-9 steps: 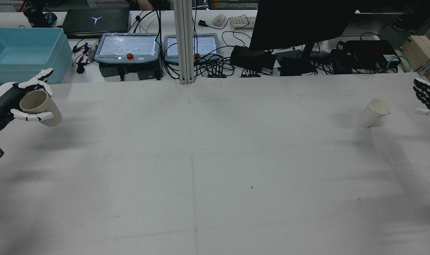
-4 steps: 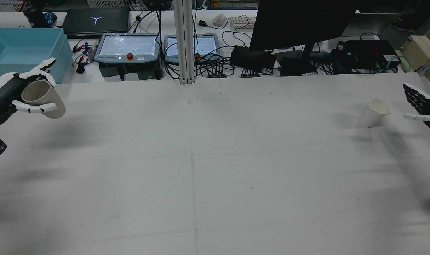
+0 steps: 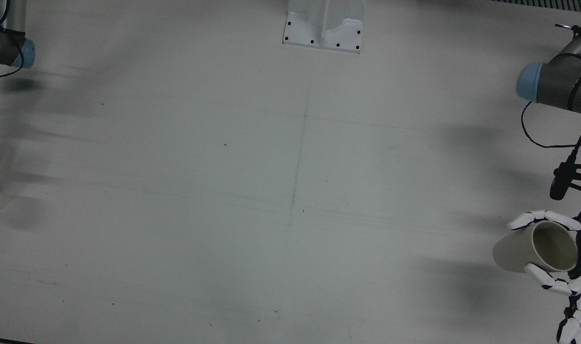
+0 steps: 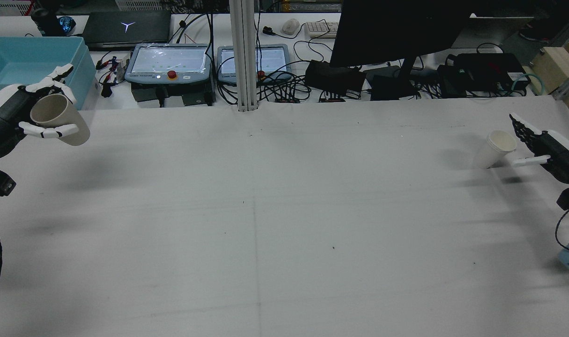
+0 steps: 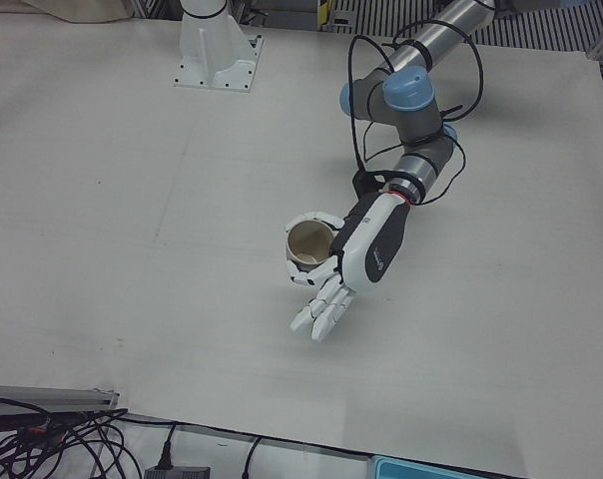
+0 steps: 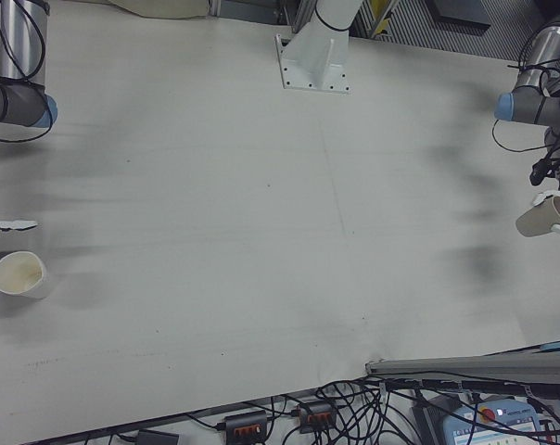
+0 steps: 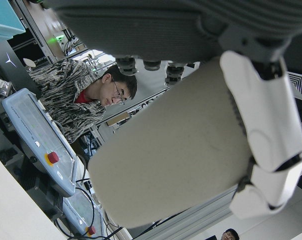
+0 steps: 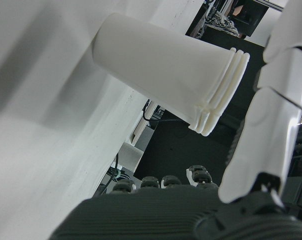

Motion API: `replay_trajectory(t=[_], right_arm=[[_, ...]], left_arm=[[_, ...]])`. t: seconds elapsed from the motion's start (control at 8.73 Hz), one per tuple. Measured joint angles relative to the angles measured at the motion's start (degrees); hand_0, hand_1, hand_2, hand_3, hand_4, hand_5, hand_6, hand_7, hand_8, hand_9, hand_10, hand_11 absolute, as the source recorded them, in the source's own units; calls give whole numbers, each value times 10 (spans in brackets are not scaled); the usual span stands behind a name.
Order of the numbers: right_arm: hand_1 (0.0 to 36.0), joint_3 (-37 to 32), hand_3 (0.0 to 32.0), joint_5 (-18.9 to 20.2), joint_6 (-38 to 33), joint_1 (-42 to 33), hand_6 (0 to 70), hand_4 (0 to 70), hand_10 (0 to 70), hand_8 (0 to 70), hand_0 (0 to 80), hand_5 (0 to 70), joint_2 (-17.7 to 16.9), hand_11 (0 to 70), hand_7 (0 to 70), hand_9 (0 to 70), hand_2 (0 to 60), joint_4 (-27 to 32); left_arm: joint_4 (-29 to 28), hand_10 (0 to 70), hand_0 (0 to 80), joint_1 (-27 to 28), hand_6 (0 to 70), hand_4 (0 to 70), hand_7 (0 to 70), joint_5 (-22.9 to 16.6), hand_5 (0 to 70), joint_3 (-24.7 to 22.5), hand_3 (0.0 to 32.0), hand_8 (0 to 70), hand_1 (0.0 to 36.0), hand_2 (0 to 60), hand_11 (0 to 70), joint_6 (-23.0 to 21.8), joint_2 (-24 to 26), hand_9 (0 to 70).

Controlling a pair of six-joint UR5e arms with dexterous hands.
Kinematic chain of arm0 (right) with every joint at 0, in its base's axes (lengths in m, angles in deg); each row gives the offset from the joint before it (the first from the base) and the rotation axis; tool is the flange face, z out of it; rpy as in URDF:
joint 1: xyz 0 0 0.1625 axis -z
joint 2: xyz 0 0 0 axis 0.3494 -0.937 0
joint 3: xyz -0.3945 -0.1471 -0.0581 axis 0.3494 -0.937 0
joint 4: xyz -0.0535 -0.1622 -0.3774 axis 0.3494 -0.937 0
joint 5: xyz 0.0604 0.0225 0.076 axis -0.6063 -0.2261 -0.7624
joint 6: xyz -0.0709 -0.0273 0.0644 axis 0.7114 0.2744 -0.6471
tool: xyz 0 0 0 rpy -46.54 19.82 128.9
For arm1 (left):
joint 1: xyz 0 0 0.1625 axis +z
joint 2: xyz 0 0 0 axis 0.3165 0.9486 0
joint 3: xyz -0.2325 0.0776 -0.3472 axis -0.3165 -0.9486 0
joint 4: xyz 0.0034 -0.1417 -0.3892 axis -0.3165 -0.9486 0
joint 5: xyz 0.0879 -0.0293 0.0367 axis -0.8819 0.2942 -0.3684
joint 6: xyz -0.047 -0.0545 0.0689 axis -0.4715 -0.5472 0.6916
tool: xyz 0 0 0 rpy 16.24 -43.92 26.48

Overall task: Pour water
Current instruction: 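Reach the right hand to the other white paper cup and grasp it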

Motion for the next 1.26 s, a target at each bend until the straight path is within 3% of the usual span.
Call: replay_trajectory(t=[0.57,1.26], right_arm=[[174,-53,0,-3,29,6,5,37,0,0,498,20,13,0,0,11,64,15],[195,-61,0,-17,60,34,26,56,3,23,516,50,32,25,24,53,95,18]], left_arm=[[7,27,465,0,66,355,75,2,491,4,0,12,356,600,59,1,12,18],[10,26,463,-1,64,352,71,2,481,8,0,13,341,600,57,0,18,18]])
